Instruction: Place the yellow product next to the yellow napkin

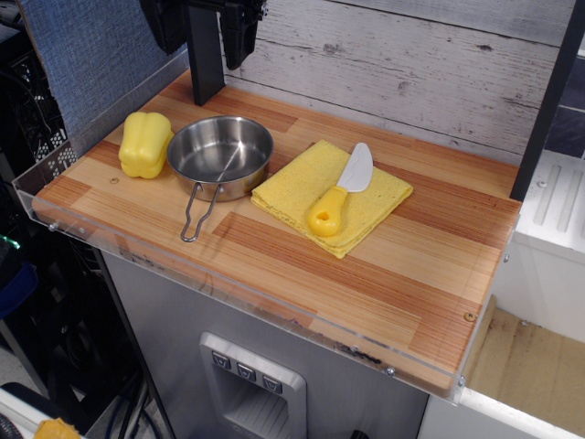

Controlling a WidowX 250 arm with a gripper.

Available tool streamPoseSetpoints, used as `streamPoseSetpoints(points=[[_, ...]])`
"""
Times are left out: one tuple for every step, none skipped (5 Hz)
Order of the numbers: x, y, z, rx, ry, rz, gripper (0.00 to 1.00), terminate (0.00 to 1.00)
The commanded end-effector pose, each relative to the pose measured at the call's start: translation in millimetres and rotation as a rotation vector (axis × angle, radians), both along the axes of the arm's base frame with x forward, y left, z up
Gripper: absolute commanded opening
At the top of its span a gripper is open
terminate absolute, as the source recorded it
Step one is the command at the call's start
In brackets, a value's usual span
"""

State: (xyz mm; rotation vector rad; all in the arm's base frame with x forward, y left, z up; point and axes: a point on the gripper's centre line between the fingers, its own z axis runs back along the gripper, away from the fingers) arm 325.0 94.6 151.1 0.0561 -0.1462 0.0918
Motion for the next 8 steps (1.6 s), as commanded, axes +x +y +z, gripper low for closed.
streamPoseSetpoints(points=[[0,0,0,0.000,0.000,0.000,1.00,0.00],[7,19,-1,-0.022,0.019,0.060,1.00,0.00],[19,46,-17,-0.064,0.050,0.168,1.00,0.00],[25,92,-30,-0.058,0.086,0.312,1.00,0.00],[22,113,-44,-0.003,0.111,0.363,1.00,0.00],[17,115,-50,0.014,0.109,0.346,1.00,0.00],[13,111,-50,0.030,0.104,0.328,1.00,0.00],[11,112,-55,0.043,0.112,0.330,1.00,0.00]])
